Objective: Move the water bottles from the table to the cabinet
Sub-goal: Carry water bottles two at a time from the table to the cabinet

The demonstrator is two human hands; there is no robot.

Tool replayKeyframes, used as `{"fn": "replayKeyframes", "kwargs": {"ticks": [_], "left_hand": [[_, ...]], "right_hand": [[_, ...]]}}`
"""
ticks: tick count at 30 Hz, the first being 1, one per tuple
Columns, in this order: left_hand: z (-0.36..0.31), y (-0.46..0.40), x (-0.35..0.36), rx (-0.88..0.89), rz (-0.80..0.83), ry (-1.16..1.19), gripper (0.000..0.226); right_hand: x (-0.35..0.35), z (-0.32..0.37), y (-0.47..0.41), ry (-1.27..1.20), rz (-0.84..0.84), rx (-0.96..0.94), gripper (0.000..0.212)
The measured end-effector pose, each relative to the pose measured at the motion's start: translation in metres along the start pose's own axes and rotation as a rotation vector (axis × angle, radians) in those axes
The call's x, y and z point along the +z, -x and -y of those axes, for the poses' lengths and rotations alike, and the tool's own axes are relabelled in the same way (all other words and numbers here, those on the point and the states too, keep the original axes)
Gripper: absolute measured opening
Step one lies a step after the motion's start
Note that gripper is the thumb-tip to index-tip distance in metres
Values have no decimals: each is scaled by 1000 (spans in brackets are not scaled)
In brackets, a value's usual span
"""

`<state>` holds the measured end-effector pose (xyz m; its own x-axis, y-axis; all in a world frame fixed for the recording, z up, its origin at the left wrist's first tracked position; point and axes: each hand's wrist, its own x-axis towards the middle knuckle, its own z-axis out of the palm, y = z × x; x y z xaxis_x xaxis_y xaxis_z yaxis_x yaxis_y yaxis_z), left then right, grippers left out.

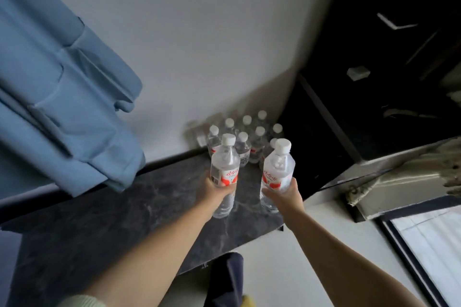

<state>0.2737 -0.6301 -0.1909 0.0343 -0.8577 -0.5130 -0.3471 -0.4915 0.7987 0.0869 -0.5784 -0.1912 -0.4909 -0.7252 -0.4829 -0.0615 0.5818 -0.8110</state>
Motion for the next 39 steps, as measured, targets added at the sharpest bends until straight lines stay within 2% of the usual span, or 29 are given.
{"fn": "replayKeyframes", "kwargs": {"ticks": [3,9,12,22,25,31,36,39], "left_hand": [[14,-44,14,-17,-7,32,56],[48,-125,40,-28,-29,91,53],[56,-155,50,-29,-86,185,56],[68,-201,84,97,-233,225,61],[73,-207,93,81,-277,213,59],[81,-213,96,148,-282,188,66],[82,-217,91,146,-208,184,64],[79,-214,87,104,-138,191,74]], "right_hand": [[30,-20,-36,54,-47,49,63],[94,-57,-105,94,-94,83,58],[116,-68,-131,18,-155,138,62],[153,-84,-176,-185,-359,257,64],[158,-91,-181,-171,-362,256,57],[163,-95,-184,-204,-387,295,72],[153,-95,-184,-160,-302,282,73],[145,-90,-180,-127,-224,244,64]]}}
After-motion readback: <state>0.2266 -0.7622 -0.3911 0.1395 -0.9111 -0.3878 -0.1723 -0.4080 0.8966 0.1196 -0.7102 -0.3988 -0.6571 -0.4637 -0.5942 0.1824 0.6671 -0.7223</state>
